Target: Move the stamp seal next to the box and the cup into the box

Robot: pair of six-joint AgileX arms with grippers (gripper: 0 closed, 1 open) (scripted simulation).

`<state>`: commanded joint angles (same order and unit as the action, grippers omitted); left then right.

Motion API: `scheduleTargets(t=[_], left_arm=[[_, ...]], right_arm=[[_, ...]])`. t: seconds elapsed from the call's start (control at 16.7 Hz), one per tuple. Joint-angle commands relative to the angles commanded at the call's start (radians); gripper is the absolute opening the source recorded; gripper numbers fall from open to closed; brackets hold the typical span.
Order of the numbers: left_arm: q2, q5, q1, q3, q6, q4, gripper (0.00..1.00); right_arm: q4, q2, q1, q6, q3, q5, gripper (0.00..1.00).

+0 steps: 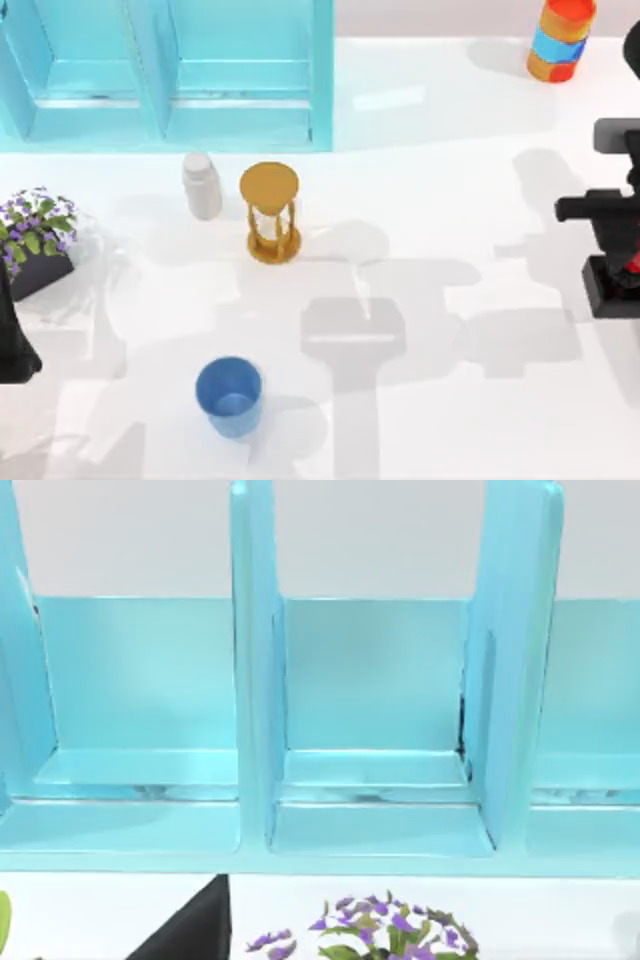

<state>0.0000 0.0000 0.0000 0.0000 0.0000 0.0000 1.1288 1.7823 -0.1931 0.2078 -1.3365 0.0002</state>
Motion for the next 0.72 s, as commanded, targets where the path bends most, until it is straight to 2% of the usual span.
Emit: scheduleTargets(t=[0.54, 0.72], left_arm=[[0.000, 0.000, 0.000, 0.000, 0.000, 0.000, 1.00], [0.000, 0.000, 0.000, 0.000, 0.000, 0.000, 1.00]], right_arm=[[0.000, 0.000, 0.000, 0.000, 0.000, 0.000, 0.98], [0.000, 0.000, 0.000, 0.000, 0.000, 0.000, 1.00]])
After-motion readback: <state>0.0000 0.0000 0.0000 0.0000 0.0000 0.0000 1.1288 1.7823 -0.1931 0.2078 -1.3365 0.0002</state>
